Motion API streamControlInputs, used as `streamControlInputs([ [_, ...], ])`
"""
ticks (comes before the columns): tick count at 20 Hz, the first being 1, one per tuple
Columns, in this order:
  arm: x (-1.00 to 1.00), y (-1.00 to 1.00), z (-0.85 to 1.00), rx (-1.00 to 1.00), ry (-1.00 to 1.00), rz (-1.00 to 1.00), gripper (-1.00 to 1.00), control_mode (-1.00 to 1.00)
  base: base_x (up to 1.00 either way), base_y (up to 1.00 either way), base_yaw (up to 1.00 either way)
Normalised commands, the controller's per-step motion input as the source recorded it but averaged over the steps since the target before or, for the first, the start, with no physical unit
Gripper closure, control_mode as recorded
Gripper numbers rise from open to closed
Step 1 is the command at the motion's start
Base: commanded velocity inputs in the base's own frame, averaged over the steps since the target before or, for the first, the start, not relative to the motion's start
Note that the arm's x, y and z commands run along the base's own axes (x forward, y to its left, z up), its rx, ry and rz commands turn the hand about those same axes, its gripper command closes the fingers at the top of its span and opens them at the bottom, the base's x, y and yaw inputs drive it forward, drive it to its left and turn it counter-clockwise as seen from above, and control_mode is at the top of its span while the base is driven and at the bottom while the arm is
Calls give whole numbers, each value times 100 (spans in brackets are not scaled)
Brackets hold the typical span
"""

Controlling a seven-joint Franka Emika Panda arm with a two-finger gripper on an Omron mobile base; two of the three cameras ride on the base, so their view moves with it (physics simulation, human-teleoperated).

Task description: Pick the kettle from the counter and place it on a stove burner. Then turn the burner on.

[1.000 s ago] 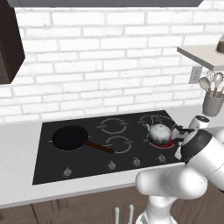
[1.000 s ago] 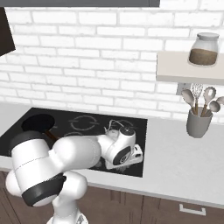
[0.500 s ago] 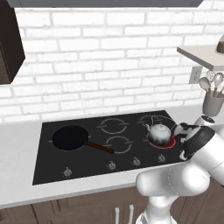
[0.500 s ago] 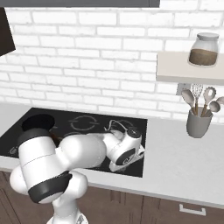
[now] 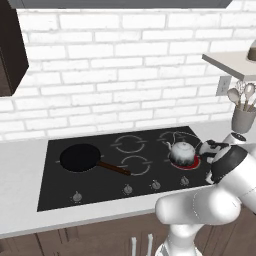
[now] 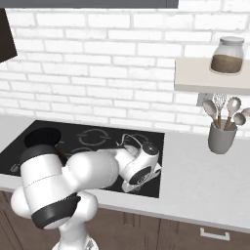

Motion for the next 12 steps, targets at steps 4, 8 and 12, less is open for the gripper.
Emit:
streamControlInputs([
  [4, 0, 0, 0, 0, 0, 4, 100, -100, 0, 0, 0],
  [8, 0, 0, 0, -1, 0, 6, 100, -100, 0, 0, 0],
  [12, 0, 0, 3, 0, 0, 2, 100, -100, 0, 0, 0],
])
